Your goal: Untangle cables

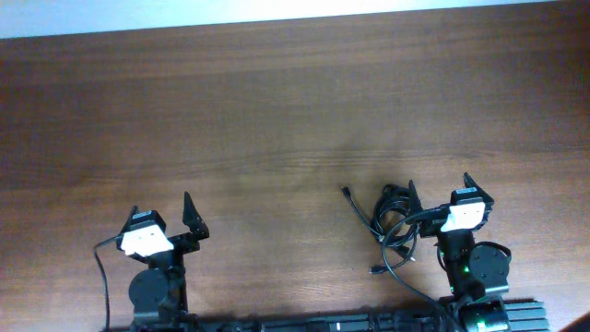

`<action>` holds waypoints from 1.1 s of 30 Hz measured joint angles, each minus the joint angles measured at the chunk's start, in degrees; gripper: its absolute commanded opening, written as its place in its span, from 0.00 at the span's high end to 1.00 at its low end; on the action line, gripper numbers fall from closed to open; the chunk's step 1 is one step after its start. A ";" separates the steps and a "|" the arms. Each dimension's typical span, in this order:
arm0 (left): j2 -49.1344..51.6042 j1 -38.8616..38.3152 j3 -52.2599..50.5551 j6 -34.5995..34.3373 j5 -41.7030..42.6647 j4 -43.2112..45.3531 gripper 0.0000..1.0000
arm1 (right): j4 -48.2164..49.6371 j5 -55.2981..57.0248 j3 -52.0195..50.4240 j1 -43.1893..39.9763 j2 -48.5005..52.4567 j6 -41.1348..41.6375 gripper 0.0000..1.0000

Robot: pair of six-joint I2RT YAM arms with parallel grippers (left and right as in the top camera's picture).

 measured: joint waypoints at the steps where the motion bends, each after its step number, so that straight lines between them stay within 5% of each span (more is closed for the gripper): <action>1: 0.00 0.00 0.46 0.00 0.00 -0.90 0.01 | 0.00 0.00 0.00 0.00 0.00 -0.02 0.01; 13: 19.43 0.00 15.67 1.97 0.13 -5.86 0.01 | -0.02 -0.17 0.00 0.00 -0.11 0.02 0.01; 33: 57.42 0.00 43.45 9.68 13.64 -24.37 0.01 | -0.02 -0.20 0.00 0.00 -0.15 0.00 0.01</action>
